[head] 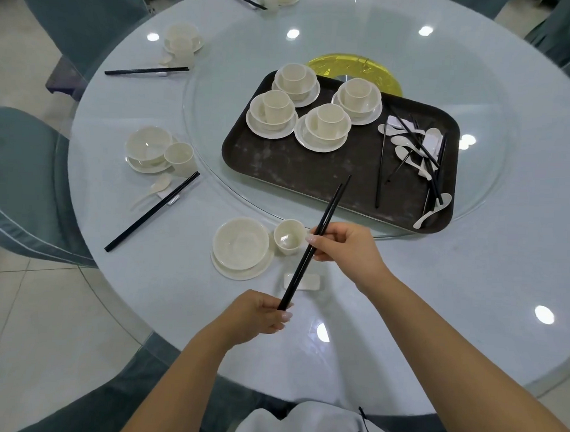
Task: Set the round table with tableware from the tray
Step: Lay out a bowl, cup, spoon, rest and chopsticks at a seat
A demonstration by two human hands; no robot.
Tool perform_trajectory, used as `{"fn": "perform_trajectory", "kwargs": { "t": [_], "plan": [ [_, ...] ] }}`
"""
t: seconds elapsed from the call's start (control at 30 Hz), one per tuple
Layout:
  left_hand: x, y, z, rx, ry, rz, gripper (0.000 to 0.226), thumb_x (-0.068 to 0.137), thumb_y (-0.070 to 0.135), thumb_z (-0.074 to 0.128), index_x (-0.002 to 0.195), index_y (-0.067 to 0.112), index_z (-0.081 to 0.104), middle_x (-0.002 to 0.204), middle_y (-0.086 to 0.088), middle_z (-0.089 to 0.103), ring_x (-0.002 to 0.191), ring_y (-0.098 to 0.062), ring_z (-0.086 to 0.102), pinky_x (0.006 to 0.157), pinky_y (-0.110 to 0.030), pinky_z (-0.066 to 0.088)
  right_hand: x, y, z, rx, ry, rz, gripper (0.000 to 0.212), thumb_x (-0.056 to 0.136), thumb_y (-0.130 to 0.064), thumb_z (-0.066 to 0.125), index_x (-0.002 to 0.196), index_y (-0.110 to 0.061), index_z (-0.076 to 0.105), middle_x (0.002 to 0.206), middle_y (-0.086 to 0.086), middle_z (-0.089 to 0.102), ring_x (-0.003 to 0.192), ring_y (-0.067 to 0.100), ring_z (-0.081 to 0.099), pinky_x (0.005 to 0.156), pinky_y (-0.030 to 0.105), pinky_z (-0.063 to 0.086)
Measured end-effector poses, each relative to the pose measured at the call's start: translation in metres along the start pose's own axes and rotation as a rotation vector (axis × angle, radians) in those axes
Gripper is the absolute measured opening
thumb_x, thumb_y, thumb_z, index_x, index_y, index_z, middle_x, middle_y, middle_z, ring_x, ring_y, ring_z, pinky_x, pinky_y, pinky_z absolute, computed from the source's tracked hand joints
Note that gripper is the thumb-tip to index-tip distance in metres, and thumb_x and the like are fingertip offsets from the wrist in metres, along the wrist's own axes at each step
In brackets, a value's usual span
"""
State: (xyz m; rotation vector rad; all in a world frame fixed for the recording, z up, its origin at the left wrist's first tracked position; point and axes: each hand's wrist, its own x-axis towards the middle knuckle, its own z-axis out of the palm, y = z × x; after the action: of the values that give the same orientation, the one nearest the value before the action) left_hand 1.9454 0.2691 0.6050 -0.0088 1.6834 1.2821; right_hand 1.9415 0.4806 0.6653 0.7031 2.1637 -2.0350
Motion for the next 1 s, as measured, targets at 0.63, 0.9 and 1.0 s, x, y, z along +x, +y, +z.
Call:
{"fn": "perform_trajectory", "kwargs": {
  "t": [0.63,0.9,1.0],
  "plan": [
    [0.005,-0.021,0.034,0.043,-0.196,-0.238,0.043,0.078,0.009,0.079,0.117,0.012,0.063,0.089,-0.013,0.075,0.085,-0.026,0.073,0.084,-0.038,0.059,-0.001,0.057,-0.011,-0.101,-0.079,0.445,0.033,0.082,-0.008,0.077,0.100,0.017,0.065,0.071,0.012,0.066,0.057,0.014,0.065,0.059,0.020,0.057],
    [0.005,-0.029,0.034,0.028,-0.221,-0.269,0.016,0.087,0.008,0.069,0.102,0.001,0.068,0.085,-0.011,0.072,0.080,-0.023,0.071,0.082,-0.037,0.059,0.002,0.078,-0.002,-0.104,-0.077,0.527,0.028,0.083,-0.007,0.075,0.099,0.015,0.067,0.069,0.012,0.062,0.056,0.017,0.061,0.058,0.023,0.059],
    [0.006,-0.034,0.032,-0.068,-0.246,-0.336,0.021,0.086,0.002,0.070,0.105,-0.005,0.068,0.080,-0.014,0.072,0.074,-0.024,0.071,0.074,-0.034,0.059,0.000,0.084,0.001,-0.120,-0.091,0.546,0.028,0.081,-0.007,0.078,0.096,0.014,0.068,0.066,0.011,0.061,0.054,0.017,0.061,0.057,0.024,0.059]
  ]
}}
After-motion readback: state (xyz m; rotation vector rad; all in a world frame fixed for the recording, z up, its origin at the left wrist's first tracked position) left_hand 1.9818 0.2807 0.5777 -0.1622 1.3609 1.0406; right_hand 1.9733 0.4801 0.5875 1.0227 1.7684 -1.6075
